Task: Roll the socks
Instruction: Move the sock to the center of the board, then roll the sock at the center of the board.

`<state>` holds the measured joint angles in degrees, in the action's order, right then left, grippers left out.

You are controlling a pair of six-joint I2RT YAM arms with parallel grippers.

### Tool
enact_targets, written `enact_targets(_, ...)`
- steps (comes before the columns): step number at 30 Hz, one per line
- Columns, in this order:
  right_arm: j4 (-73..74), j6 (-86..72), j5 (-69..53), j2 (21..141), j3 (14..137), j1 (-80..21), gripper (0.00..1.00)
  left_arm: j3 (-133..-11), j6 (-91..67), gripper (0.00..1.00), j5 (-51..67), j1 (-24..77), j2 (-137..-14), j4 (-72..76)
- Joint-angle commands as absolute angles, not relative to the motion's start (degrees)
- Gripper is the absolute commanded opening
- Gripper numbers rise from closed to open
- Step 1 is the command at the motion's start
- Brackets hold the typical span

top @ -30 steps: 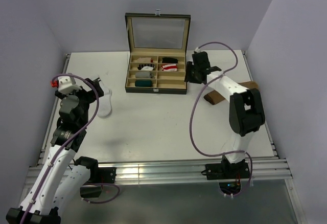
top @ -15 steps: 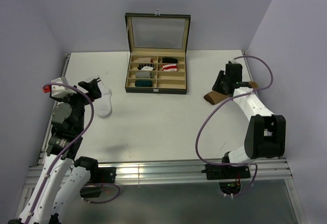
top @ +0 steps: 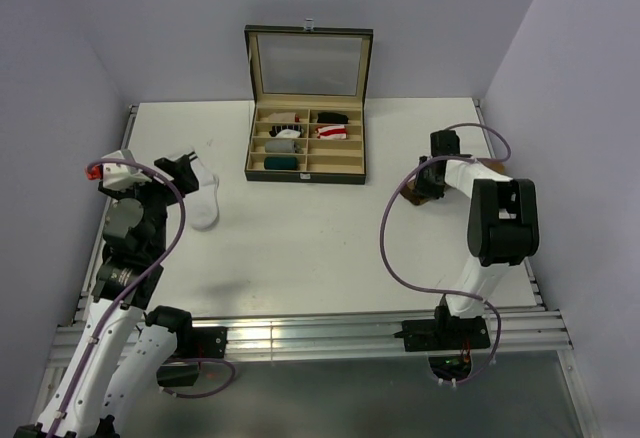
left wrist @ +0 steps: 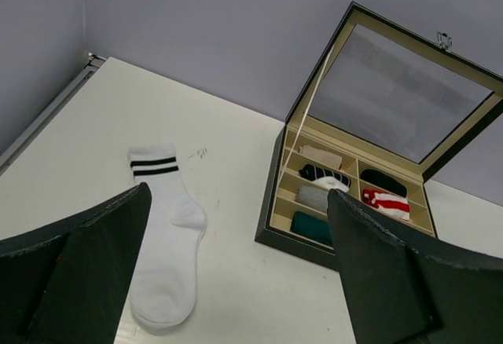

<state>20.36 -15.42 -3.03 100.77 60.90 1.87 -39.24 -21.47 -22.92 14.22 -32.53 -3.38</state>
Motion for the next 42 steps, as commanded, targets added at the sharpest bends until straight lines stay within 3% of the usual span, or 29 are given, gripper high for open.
enact_targets(1, 23.7, -13.2, -1.8, 101.8, 63.7, 0.9, 0.36, -39.9, -20.4, 1.0, -23.5, 14.5, -32.7, -2.7)
enact_targets(11, 33.7, -13.8, -4.4, 101.9, 65.5, -13.2, 0.36, -40.1, -20.5, 0.99, -23.0, 15.0, -34.2, -3.0)
enact_targets(25, 25.3, -27.2, -13.3, 100.5, 60.1, -36.8, 0.4, -40.1, -20.4, 1.0, -22.7, 15.2, -34.1, -3.1)
enact_targets(33, 25.1, -23.4, -4.7, 94.7, 64.7, -42.7, 0.52, -40.1, -20.6, 0.99, -23.0, 15.2, -34.0, -3.3)
enact_targets(42, 20.4, -8.5, 3.4, 86.2, 57.6, -50.1, 0.55, -40.4, -20.9, 0.99, -22.3, 15.2, -34.5, -3.5)
